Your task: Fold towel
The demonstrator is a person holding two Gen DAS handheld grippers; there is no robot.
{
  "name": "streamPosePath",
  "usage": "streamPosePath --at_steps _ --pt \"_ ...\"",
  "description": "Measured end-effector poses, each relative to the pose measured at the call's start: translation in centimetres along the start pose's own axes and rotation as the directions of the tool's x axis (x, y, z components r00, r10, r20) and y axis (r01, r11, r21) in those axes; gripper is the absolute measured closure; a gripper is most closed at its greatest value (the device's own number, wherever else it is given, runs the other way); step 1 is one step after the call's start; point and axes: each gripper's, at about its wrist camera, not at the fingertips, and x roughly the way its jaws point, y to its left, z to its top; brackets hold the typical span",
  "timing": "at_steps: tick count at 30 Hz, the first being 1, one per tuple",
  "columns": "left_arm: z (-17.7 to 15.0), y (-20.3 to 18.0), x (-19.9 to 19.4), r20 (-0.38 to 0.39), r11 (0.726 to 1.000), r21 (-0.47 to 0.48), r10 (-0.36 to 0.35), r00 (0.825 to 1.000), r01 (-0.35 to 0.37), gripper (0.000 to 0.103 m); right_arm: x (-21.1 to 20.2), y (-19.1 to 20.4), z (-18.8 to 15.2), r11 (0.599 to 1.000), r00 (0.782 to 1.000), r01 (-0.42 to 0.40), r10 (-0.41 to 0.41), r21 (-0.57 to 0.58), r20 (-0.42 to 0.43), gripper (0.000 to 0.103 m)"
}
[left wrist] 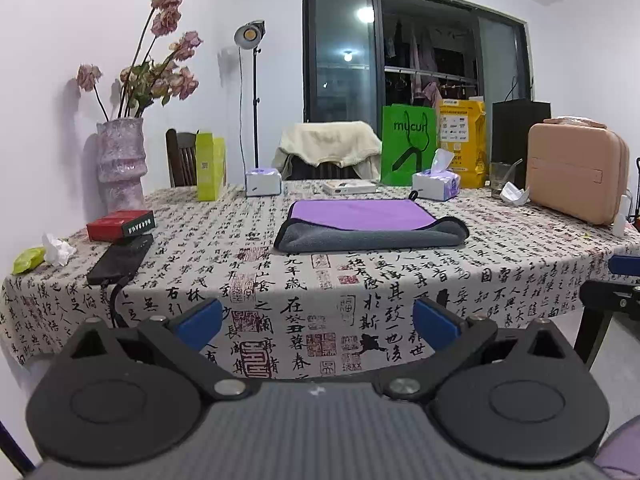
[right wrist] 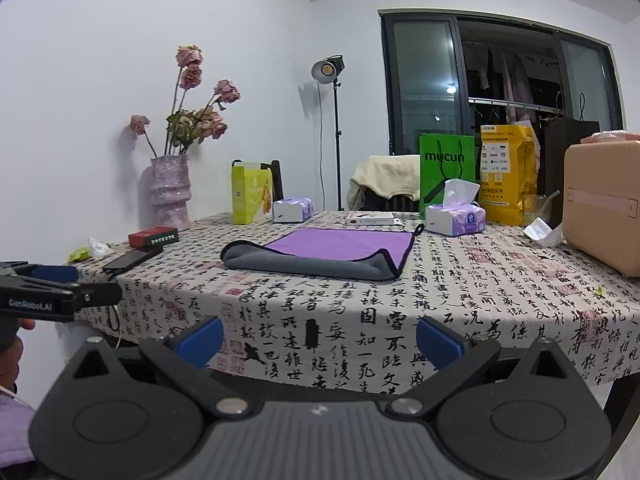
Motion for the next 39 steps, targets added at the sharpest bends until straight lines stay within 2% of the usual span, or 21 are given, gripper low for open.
streamPosePath --at_steps 8,20,28,33,35,39 --pt "0.0 1.0 3.5 -0.060 0.999 0.005 -0.044 0.997 0.044 0.000 2.4 -2.1 -0.3 1.000 1.000 -0.006 0.006 0.029 -0.010 0.000" --pt "1.3 1.5 7.5 -0.097 1.000 0.015 0.002 0.995 0.000 0.000 7.1 -4.8 0.7 0.998 0.999 0.026 -0.023 0.056 -0.049 0.000" --pt "3.1 1.7 10.4 -0.088 1.000 0.023 0.018 0.996 -0.016 0.001 10.2 -5.9 2.1 0.999 0.999 0.028 -0.026 0.036 -0.031 0.000" --pt "4.6 1.6 13.3 -0.055 0.999 0.052 0.011 0.998 -0.008 0.007 12.8 -6.6 3.3 1.000 1.000 0.016 -0.015 0.014 -0.027 0.000" --pt "5.3 1.9 14.8 -0.060 0.999 0.042 -0.003 0.998 0.005 0.012 13.9 -6.8 3.8 1.000 1.000 0.019 -0.019 -0.009 -0.011 0.000" --pt "6.6 2.9 18.5 -0.098 1.000 -0.001 -0.031 0.995 0.031 0.027 16.7 -7.5 5.2 0.999 1.000 -0.025 0.025 -0.031 -0.009 0.000"
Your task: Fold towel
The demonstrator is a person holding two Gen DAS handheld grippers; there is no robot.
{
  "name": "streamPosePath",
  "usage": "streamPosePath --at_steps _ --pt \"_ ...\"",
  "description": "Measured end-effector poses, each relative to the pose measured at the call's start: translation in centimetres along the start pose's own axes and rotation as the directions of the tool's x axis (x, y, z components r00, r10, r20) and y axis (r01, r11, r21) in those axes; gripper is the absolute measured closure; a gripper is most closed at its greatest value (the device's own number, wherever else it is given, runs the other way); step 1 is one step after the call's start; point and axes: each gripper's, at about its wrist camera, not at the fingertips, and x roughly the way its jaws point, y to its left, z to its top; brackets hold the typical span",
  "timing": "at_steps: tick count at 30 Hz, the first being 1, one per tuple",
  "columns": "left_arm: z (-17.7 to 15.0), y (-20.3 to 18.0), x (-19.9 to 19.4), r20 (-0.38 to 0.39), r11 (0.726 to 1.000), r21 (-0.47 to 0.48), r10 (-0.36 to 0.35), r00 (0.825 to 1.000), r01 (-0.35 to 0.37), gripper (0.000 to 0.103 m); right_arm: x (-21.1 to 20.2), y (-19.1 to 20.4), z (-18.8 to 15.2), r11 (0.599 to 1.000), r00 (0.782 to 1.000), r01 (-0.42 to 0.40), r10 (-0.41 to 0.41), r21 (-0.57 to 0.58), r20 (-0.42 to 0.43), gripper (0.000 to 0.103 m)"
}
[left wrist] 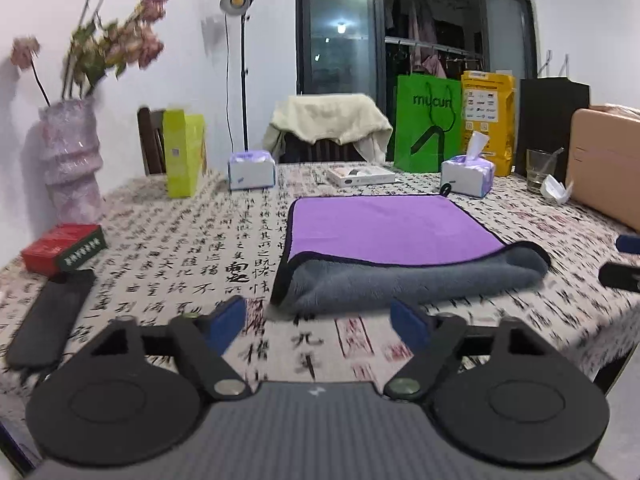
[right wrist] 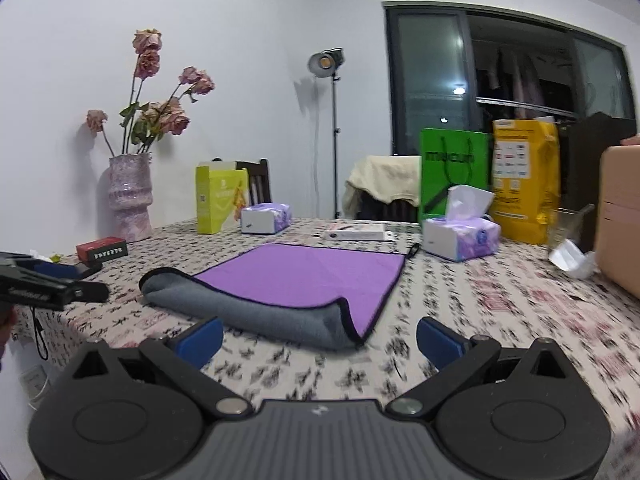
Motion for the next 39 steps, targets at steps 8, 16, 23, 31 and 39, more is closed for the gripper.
streamPosePath --at_steps 8,16,23,31,39 --pt "1.8 1.6 5.5 -0.053 1.000 -0.010 -0.013 0.999 0.013 0.043 5.2 -1.4 1.2 0.999 0.995 -0.037 0.040 0.034 -0.086 0.003" --pt "2.4 1.9 8.4 -0.086 0.997 0.024 -0.065 0.994 0.067 0.041 9.4 -2.6 1.7 0.997 0.990 -0.056 0.061 0.044 -0.125 0.031" --pt "2.1 2.6 9.2 -0.116 0.996 0.018 -0.090 0.989 0.093 0.074 12.3 -3.3 1.6 0.993 0.976 -0.090 0.104 0.079 -0.192 0.068" --pt "2.0 2.3 8.8 -0.099 0.993 0.075 -0.080 0.992 0.087 0.097 13.4 -3.1 1.3 0.993 0.967 -0.090 0.106 0.080 -0.230 0.098" --pt "3.7 2.0 9.4 -0.052 0.994 0.092 -0.059 0.997 0.063 0.097 13.5 -3.3 2.6 0.995 0.975 -0.085 0.092 0.045 -0.201 0.099"
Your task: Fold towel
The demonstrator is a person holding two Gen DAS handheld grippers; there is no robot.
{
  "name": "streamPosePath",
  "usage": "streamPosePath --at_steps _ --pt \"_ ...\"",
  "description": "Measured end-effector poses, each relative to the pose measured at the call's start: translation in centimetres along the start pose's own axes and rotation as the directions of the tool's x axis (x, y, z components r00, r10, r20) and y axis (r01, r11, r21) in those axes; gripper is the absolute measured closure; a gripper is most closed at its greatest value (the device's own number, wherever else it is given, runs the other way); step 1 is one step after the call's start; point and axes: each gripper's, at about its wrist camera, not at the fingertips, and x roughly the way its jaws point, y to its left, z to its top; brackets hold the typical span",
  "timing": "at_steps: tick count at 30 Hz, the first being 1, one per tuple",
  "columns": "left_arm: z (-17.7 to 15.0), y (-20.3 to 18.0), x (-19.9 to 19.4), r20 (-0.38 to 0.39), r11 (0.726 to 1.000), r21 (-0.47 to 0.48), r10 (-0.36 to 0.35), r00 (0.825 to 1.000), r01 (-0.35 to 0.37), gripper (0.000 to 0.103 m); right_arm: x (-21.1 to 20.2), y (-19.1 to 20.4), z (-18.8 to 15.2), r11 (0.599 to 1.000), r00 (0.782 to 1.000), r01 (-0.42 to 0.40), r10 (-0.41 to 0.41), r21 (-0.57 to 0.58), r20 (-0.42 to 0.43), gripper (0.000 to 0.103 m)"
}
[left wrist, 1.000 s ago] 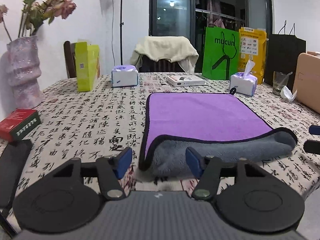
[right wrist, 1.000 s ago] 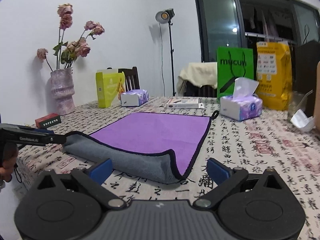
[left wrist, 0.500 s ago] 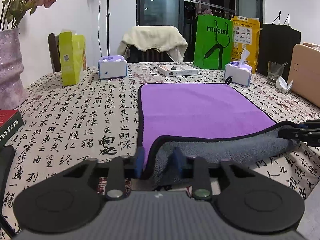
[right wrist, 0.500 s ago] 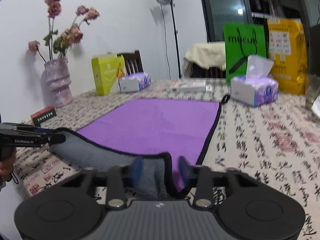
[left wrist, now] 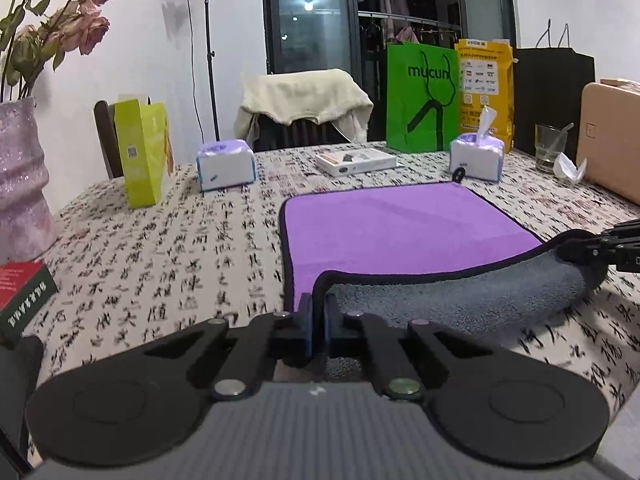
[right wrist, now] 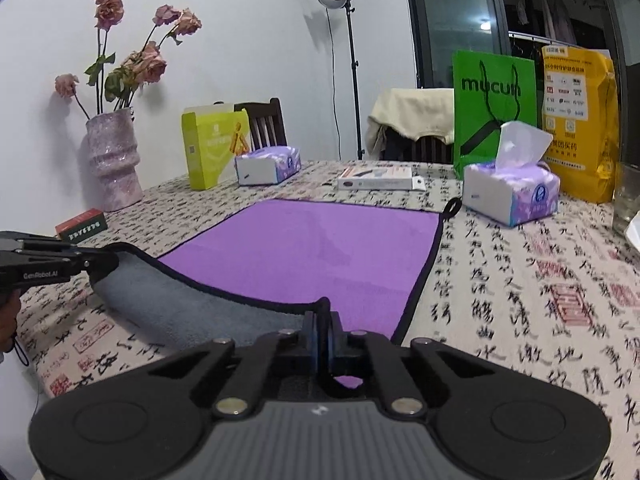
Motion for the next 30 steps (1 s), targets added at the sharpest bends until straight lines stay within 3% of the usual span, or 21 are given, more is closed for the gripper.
streamPosePath --at_steps 15,30 --pt "6.1 1.0 5.3 0.004 0.999 -0.029 0.016 1.000 -0.016 0.097 3.8 -2.9 5.9 0.998 0.999 0.015 -0.013 -0.055 0.033 0.099" --pt "11.7 3.5 14.9 -0.064 0.998 -0.064 -0.032 0.997 0.028 0.097 11.8 -8.4 11.0 1.000 0.999 -0.019 0.020 0.013 -0.039 0.099"
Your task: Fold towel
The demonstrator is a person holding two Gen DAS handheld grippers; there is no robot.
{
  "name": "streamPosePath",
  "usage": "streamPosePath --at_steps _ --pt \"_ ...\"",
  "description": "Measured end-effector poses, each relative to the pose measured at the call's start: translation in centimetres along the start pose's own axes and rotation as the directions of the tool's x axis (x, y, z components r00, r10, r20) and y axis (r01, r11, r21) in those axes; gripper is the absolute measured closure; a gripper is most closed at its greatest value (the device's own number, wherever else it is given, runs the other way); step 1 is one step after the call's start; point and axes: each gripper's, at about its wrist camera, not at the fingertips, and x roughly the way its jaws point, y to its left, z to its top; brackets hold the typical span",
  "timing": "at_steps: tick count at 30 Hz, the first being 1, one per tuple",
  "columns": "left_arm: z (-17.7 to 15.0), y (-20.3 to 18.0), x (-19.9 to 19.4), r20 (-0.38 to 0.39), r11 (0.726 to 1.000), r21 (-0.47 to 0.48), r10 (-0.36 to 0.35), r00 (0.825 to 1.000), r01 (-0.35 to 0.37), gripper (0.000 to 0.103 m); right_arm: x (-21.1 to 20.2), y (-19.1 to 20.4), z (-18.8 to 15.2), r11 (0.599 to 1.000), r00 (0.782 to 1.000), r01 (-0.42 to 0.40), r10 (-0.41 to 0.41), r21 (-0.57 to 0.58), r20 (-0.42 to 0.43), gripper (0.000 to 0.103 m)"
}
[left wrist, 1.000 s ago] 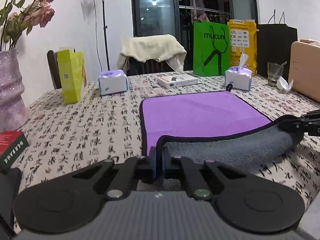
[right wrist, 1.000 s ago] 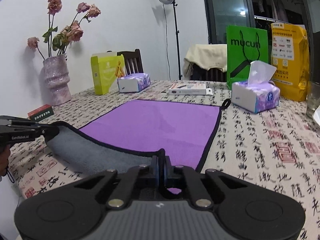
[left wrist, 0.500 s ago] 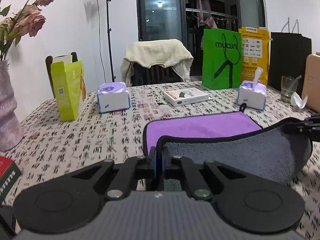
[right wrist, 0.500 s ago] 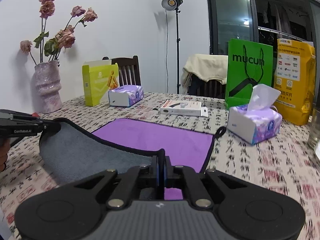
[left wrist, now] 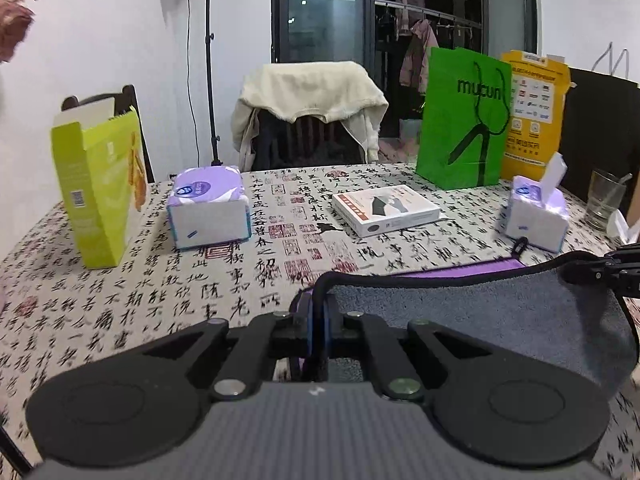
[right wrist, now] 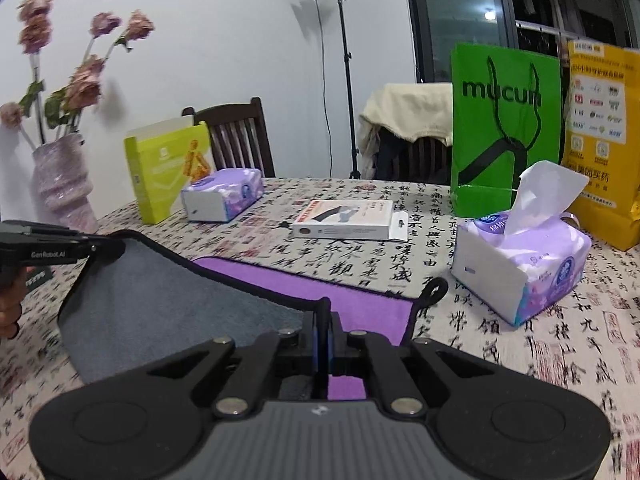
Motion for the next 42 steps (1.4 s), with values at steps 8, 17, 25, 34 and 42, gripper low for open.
streamPosePath --at_steps 8,17,25,34,42 --pt "1.4 1.0 5.5 -0.059 1.000 -0.022 -0.011 0.998 0.010 0.097 4.7 -2.3 1.8 1.000 0.999 0.008 -0.008 -0.003 -0.033 0.099" --pt "1.6 1.3 10.6 -0.135 1.000 -0.011 0.003 0.991 -0.004 0.092 9.1 -4.7 2.2 0.999 0.995 0.029 -0.027 0.018 -0.094 0.098" --pt "1.6 1.9 8.1 -0.086 1.000 0.022 -0.009 0.996 0.011 0.031 8.6 -5.8 2.0 0.995 0.995 0.078 -0.074 0.065 -0.063 0.049" --pt "0.8 1.5 3.6 -0.094 0.998 0.048 0.036 0.995 -0.032 0.000 4.9 -5.0 2.4 0.989 0.994 0.113 -0.111 0.093 -0.020 0.008" --pt "0.5 1.0 -0.1 -0.074 0.998 0.026 0.055 0.996 -0.053 0.000 1.2 -3.2 1.8 0.990 0.993 0.117 -0.115 0.077 -0.018 0.004"
